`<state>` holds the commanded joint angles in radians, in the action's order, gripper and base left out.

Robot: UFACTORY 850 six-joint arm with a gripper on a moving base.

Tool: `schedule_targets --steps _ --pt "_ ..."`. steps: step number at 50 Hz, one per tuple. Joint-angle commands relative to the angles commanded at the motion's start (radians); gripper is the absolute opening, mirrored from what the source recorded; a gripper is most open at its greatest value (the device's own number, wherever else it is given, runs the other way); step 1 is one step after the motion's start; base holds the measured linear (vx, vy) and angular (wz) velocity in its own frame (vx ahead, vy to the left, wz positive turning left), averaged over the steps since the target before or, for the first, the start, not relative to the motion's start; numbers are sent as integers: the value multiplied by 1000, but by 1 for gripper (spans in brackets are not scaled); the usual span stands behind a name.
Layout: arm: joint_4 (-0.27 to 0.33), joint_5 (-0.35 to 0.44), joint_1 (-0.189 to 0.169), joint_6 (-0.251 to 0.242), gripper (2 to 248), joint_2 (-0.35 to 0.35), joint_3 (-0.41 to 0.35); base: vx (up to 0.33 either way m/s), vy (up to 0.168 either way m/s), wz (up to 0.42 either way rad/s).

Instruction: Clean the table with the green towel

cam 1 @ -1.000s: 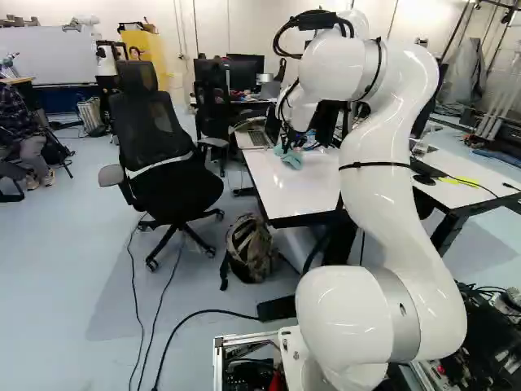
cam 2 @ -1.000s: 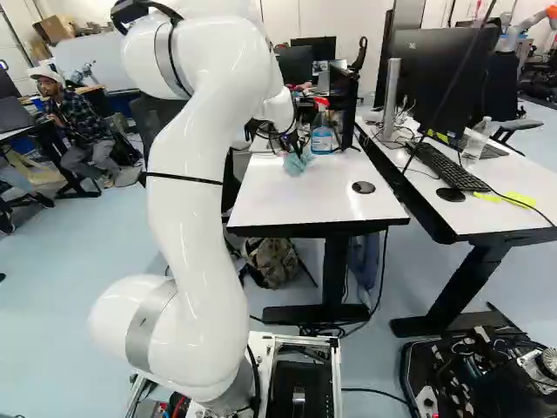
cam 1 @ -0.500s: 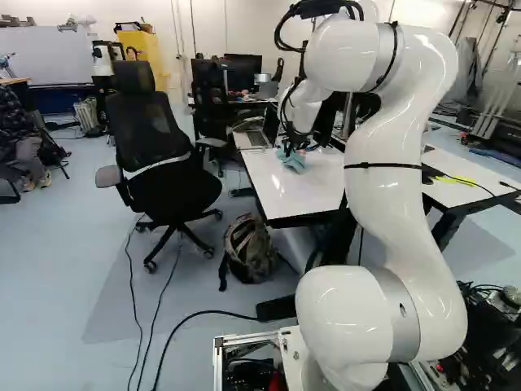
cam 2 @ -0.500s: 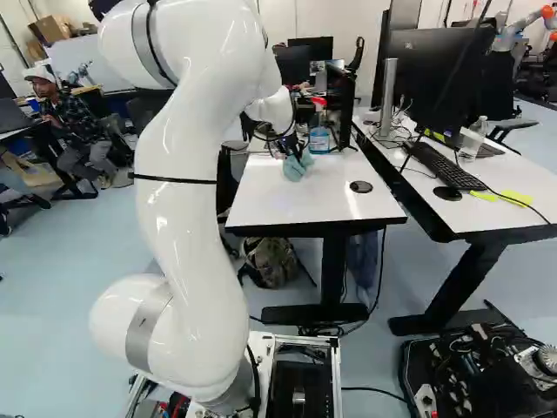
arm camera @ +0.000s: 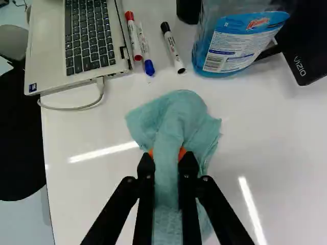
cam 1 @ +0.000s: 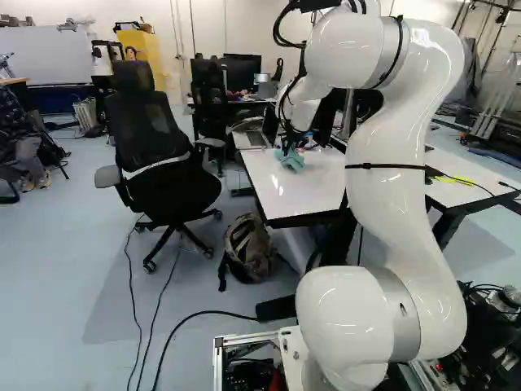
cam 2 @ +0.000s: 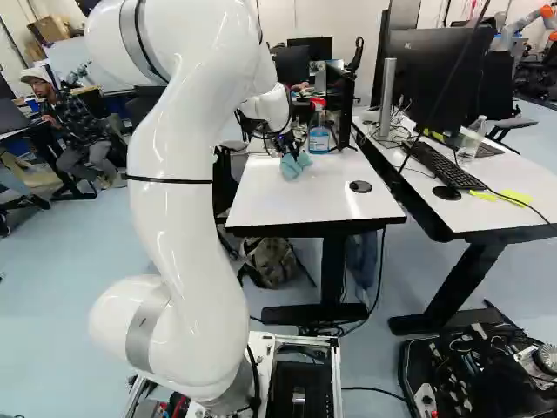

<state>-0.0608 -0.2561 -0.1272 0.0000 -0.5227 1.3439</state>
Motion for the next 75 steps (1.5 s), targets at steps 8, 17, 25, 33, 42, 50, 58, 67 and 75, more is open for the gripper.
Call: schedule_targets --steps 8,17,25,33,42,50,58,67,75 --pt "0 0 3 0 53 50 -45 0 0 0" --pt "0 0 7 0 53 111 -100 0 0 0" --pt "0 -1 10 0 53 167 -149 0 0 0" --pt "0 -10 11 0 53 223 -196 0 0 0" --pt "0 -30 8 0 53 287 -248 0 0 0" --pt "0 -51 5 0 53 344 -293 0 0 0" --pt "0 -70 2 0 53 404 -337 0 0 0" --pt "0 -86 -2 0 53 467 -387 0 0 0" --pt "0 -96 -3 0 53 478 -399 0 0 0"
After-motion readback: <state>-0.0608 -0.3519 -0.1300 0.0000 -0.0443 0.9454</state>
